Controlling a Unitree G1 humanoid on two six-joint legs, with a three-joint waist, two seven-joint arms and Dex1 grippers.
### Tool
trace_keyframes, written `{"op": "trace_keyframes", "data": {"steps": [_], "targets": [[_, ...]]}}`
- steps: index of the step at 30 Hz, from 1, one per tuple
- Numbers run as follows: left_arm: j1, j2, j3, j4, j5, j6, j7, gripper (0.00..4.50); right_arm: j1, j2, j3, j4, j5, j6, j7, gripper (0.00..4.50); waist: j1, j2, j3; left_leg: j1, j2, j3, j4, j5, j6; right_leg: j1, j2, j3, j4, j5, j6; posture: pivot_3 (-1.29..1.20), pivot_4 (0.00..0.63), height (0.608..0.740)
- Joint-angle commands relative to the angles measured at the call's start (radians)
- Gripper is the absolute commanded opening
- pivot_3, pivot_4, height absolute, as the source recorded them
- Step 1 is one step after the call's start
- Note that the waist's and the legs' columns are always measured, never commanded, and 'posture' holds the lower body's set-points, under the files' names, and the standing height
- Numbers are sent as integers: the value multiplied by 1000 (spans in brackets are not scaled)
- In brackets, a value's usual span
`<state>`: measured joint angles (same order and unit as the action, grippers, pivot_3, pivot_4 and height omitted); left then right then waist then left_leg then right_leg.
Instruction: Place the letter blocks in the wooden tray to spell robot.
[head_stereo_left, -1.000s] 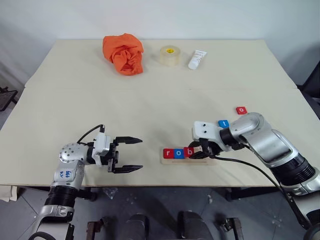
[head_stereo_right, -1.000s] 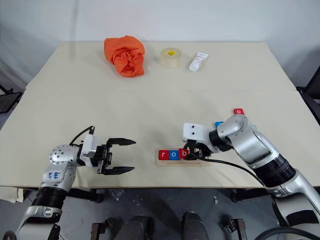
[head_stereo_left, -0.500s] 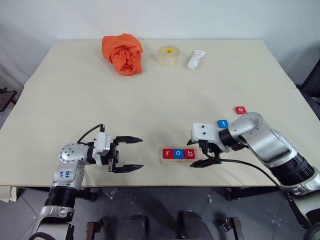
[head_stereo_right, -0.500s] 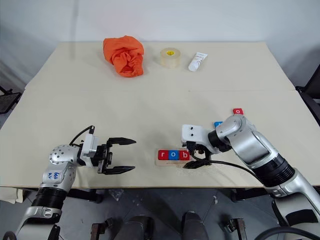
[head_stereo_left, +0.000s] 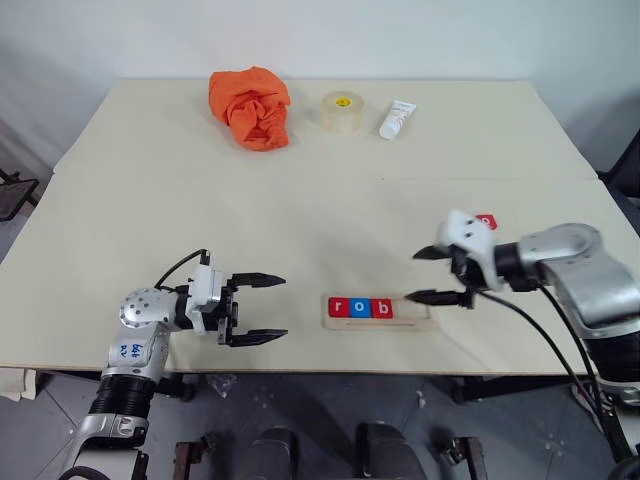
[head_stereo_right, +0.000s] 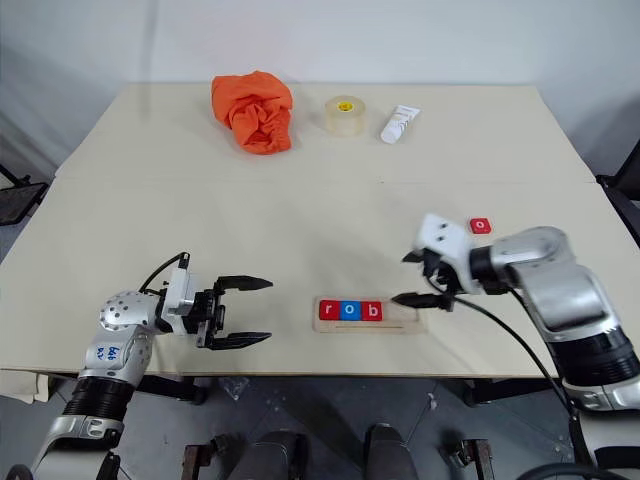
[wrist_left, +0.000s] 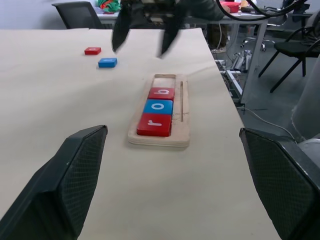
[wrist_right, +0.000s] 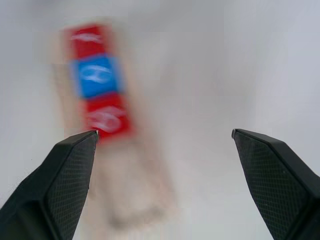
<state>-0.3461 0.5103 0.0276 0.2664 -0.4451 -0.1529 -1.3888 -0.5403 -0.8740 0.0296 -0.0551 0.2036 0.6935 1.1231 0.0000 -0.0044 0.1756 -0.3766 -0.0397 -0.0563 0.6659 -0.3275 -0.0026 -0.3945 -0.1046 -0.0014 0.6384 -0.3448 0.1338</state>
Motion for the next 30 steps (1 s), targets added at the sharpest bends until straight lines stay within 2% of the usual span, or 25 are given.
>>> {"op": "trace_keyframes", "data": {"steps": [1, 4, 8, 17, 30], "targets": [[-12, -7, 6, -17, -13, 2, 8, 4500, 21, 6, -168, 64, 21, -53, -122, 4464, 0, 0, 0, 0, 0, 0, 0, 0, 0, 0, 0, 0, 0, 0, 0, 0, 150, 740], [-30, -18, 1, -5, -10, 4, 9, 4500, 58, 28, -262, 113, 22, -118, -216, 4464, -3, 0, 0, 0, 0, 0, 0, 0, 0, 0, 1, 0, 1, 0, 0, 0, 150, 740], [-55, -28, -9, 20, -9, 1, -15, 4500, 172, 27, -358, 115, 32, -145, -271, 4464, 2, 0, 0, 0, 0, 1, 0, 0, 0, 0, 1, 0, 2, 0, 0, 0, 150, 740], [-82, -25, -7, 58, -13, -1, -55, 4500, 452, 66, -558, -20, 158, -150, -281, 4464, -3, 0, 0, 2, 0, 3, 1, 0, 1, 1, 4, 3, 5, 0, 0, 0, 150, 740], [-74, -15, 15, 50, -23, 9, -77, 4500, 472, 74, -562, -45, 218, -138, -346, 4464, -1, 0, 0, 5, 1, 7, 1, 1, 1, 2, 3, 7, 5, 0, 0, 0, 150, 740]]}}
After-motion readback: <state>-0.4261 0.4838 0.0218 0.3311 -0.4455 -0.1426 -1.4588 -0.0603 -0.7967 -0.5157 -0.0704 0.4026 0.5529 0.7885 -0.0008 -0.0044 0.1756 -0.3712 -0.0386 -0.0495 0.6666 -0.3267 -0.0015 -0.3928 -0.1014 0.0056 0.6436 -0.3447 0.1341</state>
